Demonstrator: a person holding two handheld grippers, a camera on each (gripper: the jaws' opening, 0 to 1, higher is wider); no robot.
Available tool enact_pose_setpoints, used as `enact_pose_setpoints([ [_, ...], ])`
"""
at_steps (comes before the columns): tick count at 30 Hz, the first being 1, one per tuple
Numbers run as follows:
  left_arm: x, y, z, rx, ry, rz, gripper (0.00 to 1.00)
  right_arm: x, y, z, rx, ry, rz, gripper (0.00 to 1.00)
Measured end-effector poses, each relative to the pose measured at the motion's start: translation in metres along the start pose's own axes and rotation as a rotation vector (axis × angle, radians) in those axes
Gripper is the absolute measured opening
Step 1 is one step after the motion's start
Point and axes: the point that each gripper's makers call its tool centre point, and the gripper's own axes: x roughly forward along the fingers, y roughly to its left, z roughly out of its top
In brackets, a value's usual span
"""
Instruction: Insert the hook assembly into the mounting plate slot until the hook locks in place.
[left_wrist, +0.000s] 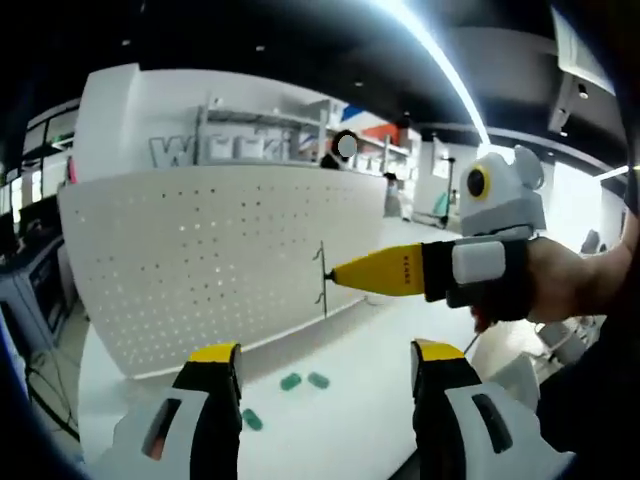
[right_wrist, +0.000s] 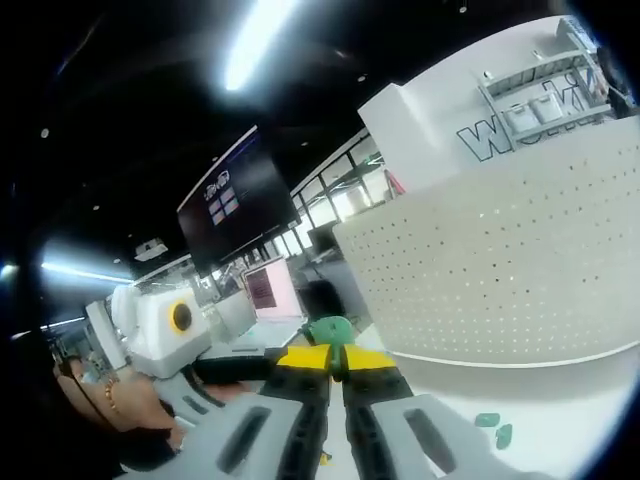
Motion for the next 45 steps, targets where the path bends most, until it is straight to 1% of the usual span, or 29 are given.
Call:
enact_pose_setpoints([
  [2, -0.001, 0.002, 0.004, -0.014, -0.020, 0.003, 0.77, 0.000, -0.004, 0.002, -0.009, -0.007, -0.016, 0.01],
  [7, -0.001, 0.003, 0.003, -0.036, -0.022, 0.005, 0.82, 0.002, -0.008, 0.004, -0.012, -0.014, -0.024, 0.01],
  [9, -0.002, 0.009, 0.003, -0.022, -0.021, 0.036, 0.83, 0.002, -0.009, 0.004, -0.012, -0.017, -0.027, 0.01],
  [10, -0.002, 0.011, 0.003, -0.021, -0.016, 0.048, 0.85, 0.003, -0.010, 0.005, -0.017, -0.020, -0.030, 0.01],
  [11, -0.002, 0.012, 0.003, -0.021, -0.017, 0.052, 0.89, 0.003, -0.011, 0.005, -0.020, -0.022, -0.033, 0.01],
  [12, -0.002, 0.012, 0.004, -0.021, -0.018, 0.055, 0.91, 0.004, -0.013, 0.006, -0.022, -0.024, -0.035, 0.01],
  [17, 0.000, 0.015, 0.006, -0.029, -0.023, 0.057, 0.96, 0.008, -0.019, 0.009, -0.023, -0.025, -0.036, 0.01],
  [20, 0.000, 0.016, 0.007, -0.029, -0.026, 0.063, 1.00, 0.009, -0.026, 0.016, -0.018, -0.040, -0.040, 0.01],
  [29, 0.001, 0.021, 0.006, -0.052, -0.029, 0.065, 1.00, 0.015, -0.052, 0.029, -0.033, -0.067, -0.089, 0.01],
  [30, 0.001, 0.021, 0.006, -0.052, -0.030, 0.065, 1.00, 0.016, -0.057, 0.031, -0.041, -0.067, -0.102, 0.01],
  [34, 0.001, 0.021, 0.005, -0.062, -0.030, 0.063, 1.00, 0.021, -0.068, 0.038, -0.118, -0.084, -0.141, 0.01],
  [38, 0.000, 0.025, 0.006, -0.083, -0.039, 0.068, 1.00, 0.027, -0.077, 0.046, -0.128, -0.110, -0.161, 0.01],
  [42, -0.001, 0.029, 0.004, -0.086, -0.031, 0.074, 1.00, 0.033, -0.091, 0.052, -0.128, -0.126, -0.191, 0.01],
  [45, -0.002, 0.033, 0.002, -0.095, -0.028, 0.080, 1.00, 0.036, -0.101, 0.058, -0.163, -0.139, -0.227, 0.01],
])
